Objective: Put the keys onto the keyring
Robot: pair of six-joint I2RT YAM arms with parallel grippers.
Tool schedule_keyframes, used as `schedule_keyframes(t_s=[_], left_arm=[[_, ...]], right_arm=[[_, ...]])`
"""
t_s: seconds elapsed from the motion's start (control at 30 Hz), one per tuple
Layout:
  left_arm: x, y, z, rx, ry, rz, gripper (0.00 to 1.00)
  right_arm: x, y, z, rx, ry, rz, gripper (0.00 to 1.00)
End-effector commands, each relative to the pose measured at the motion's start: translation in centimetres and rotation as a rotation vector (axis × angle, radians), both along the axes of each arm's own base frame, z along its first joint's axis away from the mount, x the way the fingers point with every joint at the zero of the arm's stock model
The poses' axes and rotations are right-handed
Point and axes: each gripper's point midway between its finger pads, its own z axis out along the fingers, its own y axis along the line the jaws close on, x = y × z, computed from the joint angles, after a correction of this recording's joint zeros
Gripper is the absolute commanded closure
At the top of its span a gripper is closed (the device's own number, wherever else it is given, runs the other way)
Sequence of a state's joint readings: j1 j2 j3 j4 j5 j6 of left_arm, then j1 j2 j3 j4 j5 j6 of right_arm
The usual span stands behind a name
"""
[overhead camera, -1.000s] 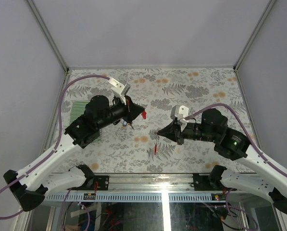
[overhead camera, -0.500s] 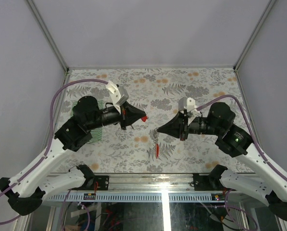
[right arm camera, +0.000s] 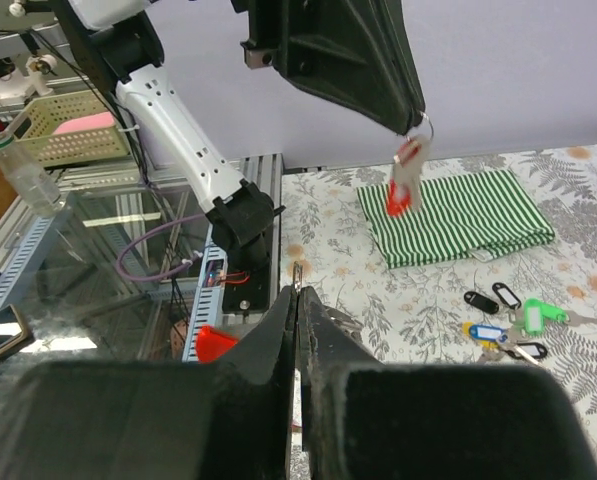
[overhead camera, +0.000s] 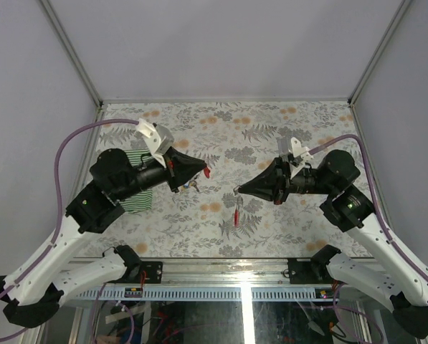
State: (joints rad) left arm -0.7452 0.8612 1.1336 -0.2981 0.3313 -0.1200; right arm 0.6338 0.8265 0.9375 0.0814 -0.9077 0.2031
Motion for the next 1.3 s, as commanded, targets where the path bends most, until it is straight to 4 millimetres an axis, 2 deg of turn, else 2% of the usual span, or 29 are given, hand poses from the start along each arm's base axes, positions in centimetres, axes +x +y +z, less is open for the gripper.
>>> schedule_keyframes(t_s=[0.0, 0.13, 0.23, 0.47, 0.57, 0.9, 1.27], left_arm=[[-0.4, 0.7, 4.0, -0.08, -0.118, 0.007, 1.0], [-2.8, -0.4, 6.2, -0.115, -0.279, -0.15, 1.0], [-4.3, -1.1, 6.9, -0.096, -0.425, -0.267, 1.0], [-8.3, -2.2, 6.9, -0.042, -0.721, -0.572, 1.0], [-9.2, -2.3, 6.9, -0.041, -0.797, -0.634, 1.0], [-9.3, -2.5, 6.7, -0.045, -0.873, -0.662, 1.0], [-8.6, -2.9, 6.7, -0.058, -0.846, -0.634, 1.0]], right_arm=[[-1.4, -0.2, 2.8, 0.083, -0.084, 0.068, 1.0], [-2.5, -0.2, 3.9, 0.124, -0.111, 0.129, 1.0], [-3.4, -0.4, 5.0, 0.161, -0.137, 0.174, 1.0], [-4.6, -0.6, 7.1, 0.216, -0.172, 0.249, 1.0], [-4.7, -0.6, 7.7, 0.233, -0.185, 0.255, 1.0], [-4.3, -0.2, 7.6, 0.239, -0.218, 0.265, 1.0], [-3.9, 0.1, 8.2, 0.269, -0.184, 0.264, 1.0]])
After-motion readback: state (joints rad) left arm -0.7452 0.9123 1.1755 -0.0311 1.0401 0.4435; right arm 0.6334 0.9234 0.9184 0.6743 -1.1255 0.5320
